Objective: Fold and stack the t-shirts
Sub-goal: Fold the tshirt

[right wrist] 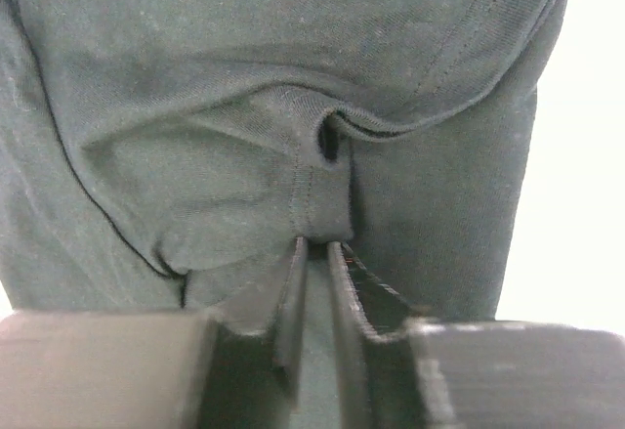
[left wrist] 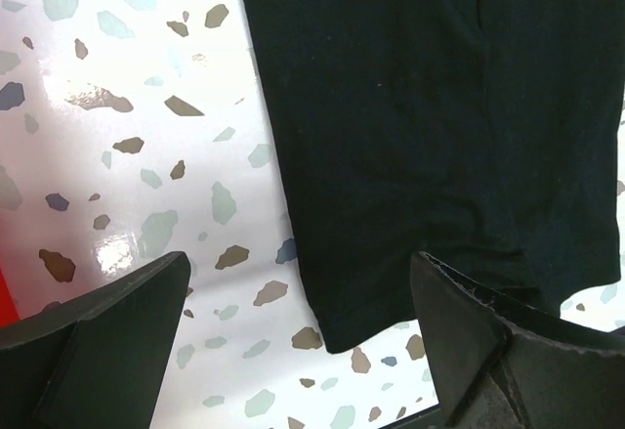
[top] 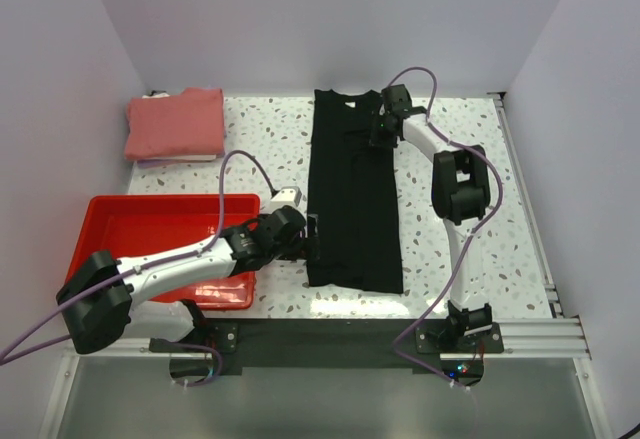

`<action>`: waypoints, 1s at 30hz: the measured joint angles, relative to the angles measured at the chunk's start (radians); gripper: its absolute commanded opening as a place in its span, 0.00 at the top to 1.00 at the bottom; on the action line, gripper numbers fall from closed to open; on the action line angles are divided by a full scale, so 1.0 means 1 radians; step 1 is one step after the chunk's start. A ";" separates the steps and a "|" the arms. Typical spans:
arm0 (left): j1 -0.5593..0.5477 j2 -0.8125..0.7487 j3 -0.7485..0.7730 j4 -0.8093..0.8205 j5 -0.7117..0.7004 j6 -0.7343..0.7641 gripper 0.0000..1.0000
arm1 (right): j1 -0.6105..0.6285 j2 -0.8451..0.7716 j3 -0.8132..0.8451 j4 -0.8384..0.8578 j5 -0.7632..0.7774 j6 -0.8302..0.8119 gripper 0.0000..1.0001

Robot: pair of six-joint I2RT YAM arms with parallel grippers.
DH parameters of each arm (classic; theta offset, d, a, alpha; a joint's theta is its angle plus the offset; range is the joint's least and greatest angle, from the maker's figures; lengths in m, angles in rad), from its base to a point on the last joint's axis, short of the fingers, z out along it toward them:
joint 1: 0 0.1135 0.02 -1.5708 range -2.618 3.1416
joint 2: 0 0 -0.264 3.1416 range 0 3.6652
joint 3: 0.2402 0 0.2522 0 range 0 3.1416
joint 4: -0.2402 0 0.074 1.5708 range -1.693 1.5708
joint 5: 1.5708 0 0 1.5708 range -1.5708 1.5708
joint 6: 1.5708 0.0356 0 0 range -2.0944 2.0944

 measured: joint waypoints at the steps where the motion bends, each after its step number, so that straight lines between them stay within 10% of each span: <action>1: 0.000 0.001 0.000 0.003 0.002 0.000 0.00 | -0.001 0.000 0.000 0.000 0.000 0.001 0.87; 4: 0.000 0.005 0.000 0.012 0.006 0.000 0.00 | -0.002 0.000 0.000 -0.002 0.000 0.002 1.00; 30: 0.003 0.034 0.000 0.029 0.042 0.000 0.00 | -0.002 -0.141 -0.189 -0.004 0.023 0.095 0.99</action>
